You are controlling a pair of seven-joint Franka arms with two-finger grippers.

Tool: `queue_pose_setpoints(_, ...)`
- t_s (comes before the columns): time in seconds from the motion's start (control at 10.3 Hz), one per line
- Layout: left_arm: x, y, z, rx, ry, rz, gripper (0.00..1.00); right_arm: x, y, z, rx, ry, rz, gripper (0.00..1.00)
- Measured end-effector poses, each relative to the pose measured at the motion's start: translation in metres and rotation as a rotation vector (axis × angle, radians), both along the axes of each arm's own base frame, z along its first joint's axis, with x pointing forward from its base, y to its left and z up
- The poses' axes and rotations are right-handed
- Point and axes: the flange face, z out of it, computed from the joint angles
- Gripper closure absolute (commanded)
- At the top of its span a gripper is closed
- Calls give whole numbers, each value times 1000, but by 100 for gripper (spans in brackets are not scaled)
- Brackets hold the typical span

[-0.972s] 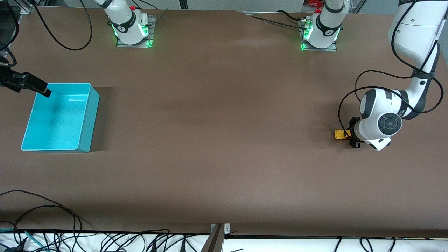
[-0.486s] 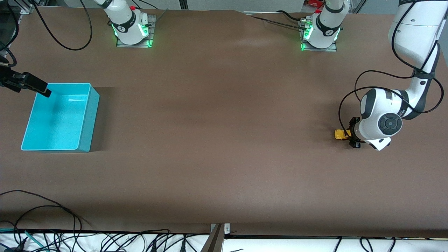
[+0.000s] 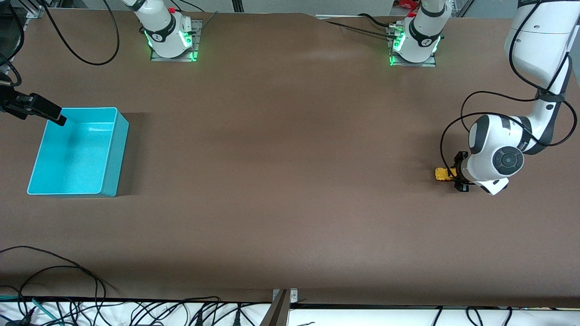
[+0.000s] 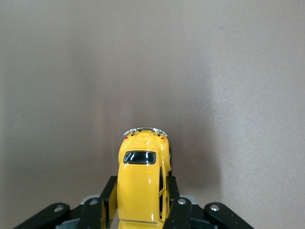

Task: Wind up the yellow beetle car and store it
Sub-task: 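Open the left gripper to release the car on the table, then raise the left gripper away as the car rolls toward the teal box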

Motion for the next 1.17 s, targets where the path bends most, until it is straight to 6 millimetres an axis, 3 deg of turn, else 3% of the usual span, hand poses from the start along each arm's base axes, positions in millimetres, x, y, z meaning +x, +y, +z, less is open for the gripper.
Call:
queue_pose_setpoints(0.1,0,1,0,0,0,0,100,0,0,0,0,0,0,0)
queue_pose_setpoints(0.19,0,1,0,0,1,1,69,0,0,0,0,0,0,0)
queue_pose_setpoints(0.29,0,2,0,0,1,1,19,0,0,0,0,0,0,0)
queue_pose_setpoints(0.39,1,2,0,0,2,1,0,0,0,0,0,0,0,0)
queue_pose_setpoints(0.68,2,7,-23,-7,6,9,0,0,0,0,0,0,0,0)
queue_pose_setpoints(1.17,8,9,-20,-6,-8,11,0,0,0,0,0,0,0,0)
